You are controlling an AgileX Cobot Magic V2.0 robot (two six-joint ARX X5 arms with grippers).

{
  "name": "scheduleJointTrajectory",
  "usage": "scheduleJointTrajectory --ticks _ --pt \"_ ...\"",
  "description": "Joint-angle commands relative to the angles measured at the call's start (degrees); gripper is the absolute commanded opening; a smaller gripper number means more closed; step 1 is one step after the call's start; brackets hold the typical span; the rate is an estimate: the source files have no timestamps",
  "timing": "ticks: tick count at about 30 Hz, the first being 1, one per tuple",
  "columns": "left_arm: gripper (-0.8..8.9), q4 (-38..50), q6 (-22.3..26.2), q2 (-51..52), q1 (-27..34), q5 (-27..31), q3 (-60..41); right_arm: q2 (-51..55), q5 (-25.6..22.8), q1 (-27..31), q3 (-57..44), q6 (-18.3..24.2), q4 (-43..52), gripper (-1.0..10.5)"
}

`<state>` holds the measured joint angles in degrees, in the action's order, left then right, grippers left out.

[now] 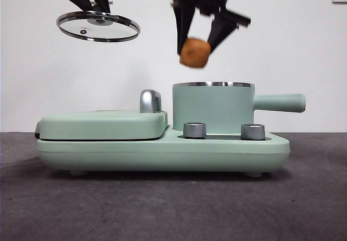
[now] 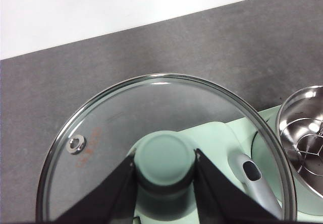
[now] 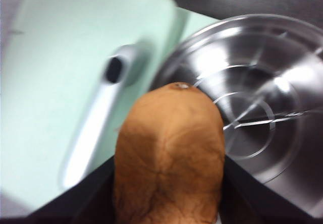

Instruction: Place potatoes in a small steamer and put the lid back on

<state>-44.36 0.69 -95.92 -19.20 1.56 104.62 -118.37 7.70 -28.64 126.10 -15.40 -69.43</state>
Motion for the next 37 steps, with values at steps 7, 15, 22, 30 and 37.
scheduleJointTrajectory --ticks 7,15,22,30,37 --pt "0.15 0.85 0.57 0.66 -0.20 0.02 1.81 -6.88 -0.07 4.26 1.81 1.62 0.87 1.4" --pt "0.15 0.85 0.59 0.66 -0.20 0.02 1.81 -9.01 0.00 4.79 1.81 2.73 1.22 1.4" --pt "0.15 0.59 0.55 0.66 -0.31 0.02 1.81 -9.79 -0.02 4.39 1.81 3.91 -0.31 1.4" --pt "0.15 0.20 0.26 0.66 -0.37 0.02 1.81 -9.79 1.29 4.42 1.81 3.93 -0.74 2.5" --pt "0.15 0.17 -0.26 0.63 -2.08 0.02 1.81 -8.85 1.29 5.16 1.84 3.91 -0.85 3.0"
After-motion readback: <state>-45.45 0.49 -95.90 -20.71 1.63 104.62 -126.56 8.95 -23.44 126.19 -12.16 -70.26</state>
